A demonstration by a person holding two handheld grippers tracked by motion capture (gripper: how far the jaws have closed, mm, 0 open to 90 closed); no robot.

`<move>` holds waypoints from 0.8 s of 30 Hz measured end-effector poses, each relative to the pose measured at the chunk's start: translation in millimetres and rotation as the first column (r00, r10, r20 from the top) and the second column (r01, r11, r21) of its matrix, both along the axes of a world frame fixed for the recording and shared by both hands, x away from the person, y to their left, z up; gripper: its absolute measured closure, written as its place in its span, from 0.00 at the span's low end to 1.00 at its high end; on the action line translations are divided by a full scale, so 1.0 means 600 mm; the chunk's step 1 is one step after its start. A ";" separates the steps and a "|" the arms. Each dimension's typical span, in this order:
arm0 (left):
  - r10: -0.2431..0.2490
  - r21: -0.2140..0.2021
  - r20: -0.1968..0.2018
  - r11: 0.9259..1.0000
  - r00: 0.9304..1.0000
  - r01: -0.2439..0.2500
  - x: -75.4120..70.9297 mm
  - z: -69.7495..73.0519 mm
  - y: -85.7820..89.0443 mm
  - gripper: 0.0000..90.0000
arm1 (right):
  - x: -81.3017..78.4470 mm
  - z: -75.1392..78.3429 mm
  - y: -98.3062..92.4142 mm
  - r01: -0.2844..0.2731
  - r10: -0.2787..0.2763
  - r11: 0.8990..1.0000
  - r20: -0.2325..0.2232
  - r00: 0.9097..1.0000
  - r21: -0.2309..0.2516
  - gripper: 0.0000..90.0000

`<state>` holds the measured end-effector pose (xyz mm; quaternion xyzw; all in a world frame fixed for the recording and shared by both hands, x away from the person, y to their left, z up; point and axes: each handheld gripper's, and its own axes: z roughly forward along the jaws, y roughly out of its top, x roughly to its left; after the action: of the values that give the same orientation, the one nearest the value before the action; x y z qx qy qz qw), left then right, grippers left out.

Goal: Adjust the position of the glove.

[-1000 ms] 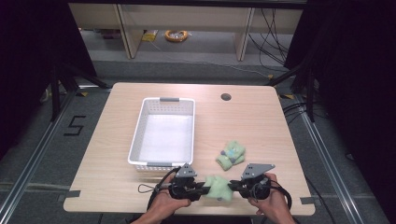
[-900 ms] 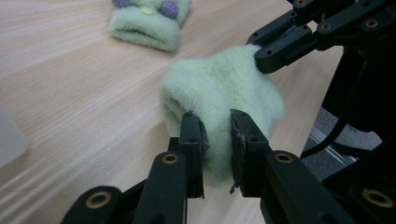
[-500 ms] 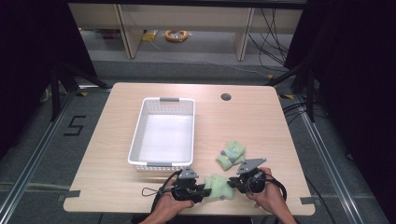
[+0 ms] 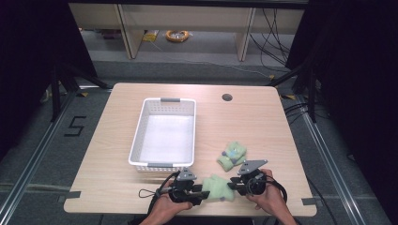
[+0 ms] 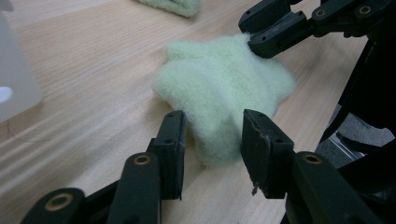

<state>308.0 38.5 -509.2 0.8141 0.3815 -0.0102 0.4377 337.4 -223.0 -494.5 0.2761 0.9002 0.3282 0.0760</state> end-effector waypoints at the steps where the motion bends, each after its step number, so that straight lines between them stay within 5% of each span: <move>1: 0.006 -0.004 -0.001 1.000 1.000 -0.006 -0.001 0.000 0.001 0.65 | -0.003 0.004 0.000 0.025 -0.025 1.000 -0.026 0.999 0.005 0.81; 9: 0.011 0.010 0.010 1.000 1.000 -0.011 -0.006 0.009 0.019 0.58 | -0.002 0.009 -0.005 0.043 -0.043 0.999 0.000 0.999 0.010 0.72; 14: 0.028 0.008 0.029 1.000 0.999 -0.028 -0.011 0.018 0.034 0.51 | 0.000 0.024 -0.015 0.108 -0.109 0.993 0.015 0.994 0.040 0.68; 20: 0.031 0.006 0.016 0.999 0.999 -0.031 -0.020 0.020 0.042 0.47 | 0.016 0.040 -0.023 0.225 -0.228 0.970 0.020 0.974 0.092 0.64; 24: 0.039 0.010 0.012 0.999 0.999 -0.039 -0.022 0.019 0.044 0.45 | 0.038 0.054 -0.022 0.307 -0.309 0.946 0.002 0.951 0.102 0.63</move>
<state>294.8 65.2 -497.7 0.8089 0.3947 0.0049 0.4358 360.1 -236.4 -462.2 0.4138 0.8276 0.3595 0.1207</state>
